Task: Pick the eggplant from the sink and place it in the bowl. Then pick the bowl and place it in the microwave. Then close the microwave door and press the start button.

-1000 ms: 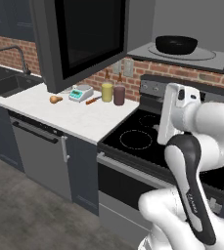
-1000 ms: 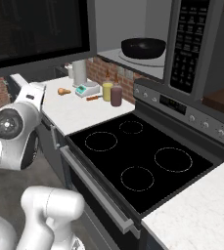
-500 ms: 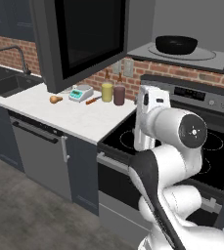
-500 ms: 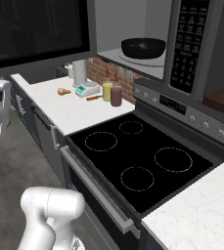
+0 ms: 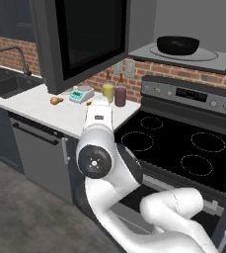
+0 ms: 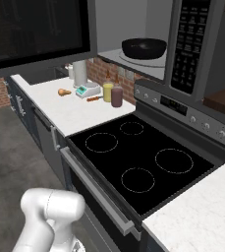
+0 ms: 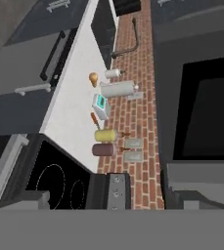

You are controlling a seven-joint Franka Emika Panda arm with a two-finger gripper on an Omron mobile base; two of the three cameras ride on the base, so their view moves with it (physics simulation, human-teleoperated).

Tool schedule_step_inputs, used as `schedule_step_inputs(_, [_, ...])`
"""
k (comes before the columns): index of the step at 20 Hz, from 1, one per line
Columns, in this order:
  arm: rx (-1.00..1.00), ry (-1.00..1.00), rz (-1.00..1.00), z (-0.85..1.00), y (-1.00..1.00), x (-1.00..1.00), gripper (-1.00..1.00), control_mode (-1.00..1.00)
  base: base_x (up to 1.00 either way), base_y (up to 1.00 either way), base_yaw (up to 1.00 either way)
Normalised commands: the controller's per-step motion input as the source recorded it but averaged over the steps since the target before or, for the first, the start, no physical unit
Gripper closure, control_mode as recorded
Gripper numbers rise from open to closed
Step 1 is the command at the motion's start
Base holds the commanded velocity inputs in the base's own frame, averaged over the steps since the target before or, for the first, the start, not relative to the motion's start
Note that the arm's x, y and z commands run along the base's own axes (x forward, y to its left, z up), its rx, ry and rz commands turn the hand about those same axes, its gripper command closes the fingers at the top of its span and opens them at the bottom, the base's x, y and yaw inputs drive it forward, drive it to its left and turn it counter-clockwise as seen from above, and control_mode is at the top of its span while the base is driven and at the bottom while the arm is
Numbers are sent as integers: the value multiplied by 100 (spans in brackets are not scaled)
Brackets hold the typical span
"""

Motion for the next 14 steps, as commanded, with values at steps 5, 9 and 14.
schedule_step_inputs(5, [-10, 1, -24, 0, 86, 32, -100, -100, 0, 0, 0])
schedule_step_inputs(9, [-5, 4, -10, 0, 39, 62, -100, -100, 0, 0, 0])
schedule_step_inputs(14, [-5, 0, -13, -4, 49, 52, -100, -100, 0, 0, 0])
